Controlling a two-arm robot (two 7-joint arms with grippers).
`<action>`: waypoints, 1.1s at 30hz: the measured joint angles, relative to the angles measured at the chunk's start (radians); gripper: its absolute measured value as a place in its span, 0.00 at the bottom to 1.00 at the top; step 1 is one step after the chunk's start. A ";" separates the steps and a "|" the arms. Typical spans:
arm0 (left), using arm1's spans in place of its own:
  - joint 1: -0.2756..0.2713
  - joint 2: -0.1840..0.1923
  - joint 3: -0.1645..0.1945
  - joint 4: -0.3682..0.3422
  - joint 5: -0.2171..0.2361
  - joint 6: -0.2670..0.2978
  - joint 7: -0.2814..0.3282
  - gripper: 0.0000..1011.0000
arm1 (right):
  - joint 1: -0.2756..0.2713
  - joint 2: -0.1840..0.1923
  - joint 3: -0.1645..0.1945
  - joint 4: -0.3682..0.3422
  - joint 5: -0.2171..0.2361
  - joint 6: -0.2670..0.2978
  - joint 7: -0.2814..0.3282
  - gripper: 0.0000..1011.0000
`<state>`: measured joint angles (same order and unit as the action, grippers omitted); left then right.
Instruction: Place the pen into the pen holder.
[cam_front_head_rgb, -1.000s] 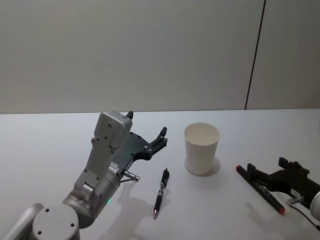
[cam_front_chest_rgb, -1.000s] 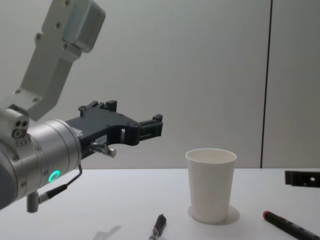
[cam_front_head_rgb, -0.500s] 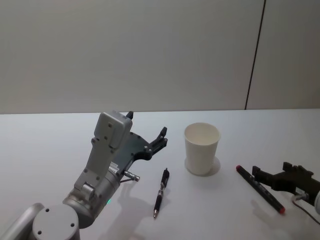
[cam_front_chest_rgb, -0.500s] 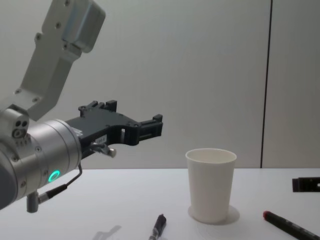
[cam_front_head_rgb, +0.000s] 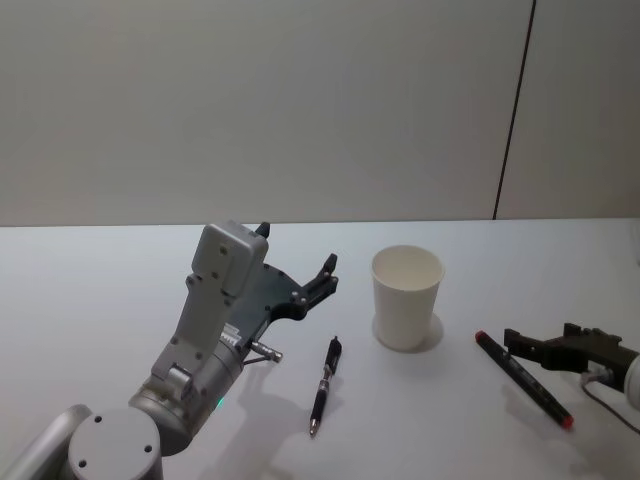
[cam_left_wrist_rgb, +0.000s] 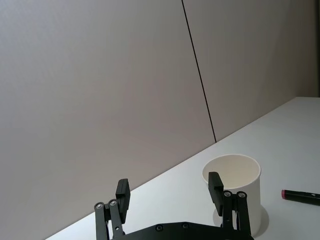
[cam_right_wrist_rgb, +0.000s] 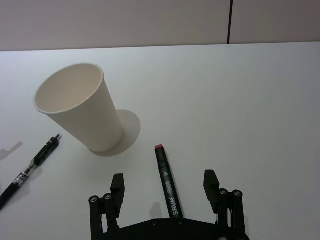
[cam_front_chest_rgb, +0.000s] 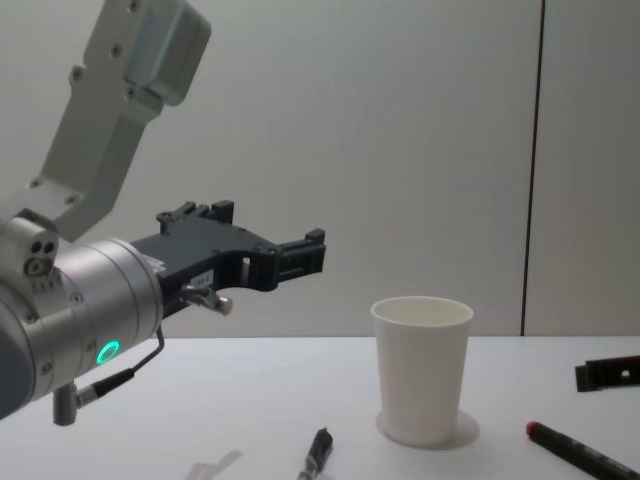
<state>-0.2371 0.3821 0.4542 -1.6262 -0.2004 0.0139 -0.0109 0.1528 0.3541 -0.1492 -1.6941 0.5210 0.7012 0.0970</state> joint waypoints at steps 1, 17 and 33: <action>0.000 0.000 0.000 0.000 0.000 0.000 0.000 0.99 | 0.008 -0.001 -0.001 0.007 -0.004 0.006 0.004 0.99; 0.000 0.000 0.000 0.000 0.000 0.000 0.000 0.99 | 0.168 -0.012 -0.049 0.152 -0.161 0.123 0.179 0.99; 0.000 0.000 0.000 0.000 0.000 0.000 0.000 0.99 | 0.274 -0.029 -0.096 0.276 -0.289 0.174 0.320 0.99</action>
<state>-0.2371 0.3822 0.4542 -1.6262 -0.2004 0.0139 -0.0109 0.4270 0.3254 -0.2454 -1.4176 0.2320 0.8752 0.4169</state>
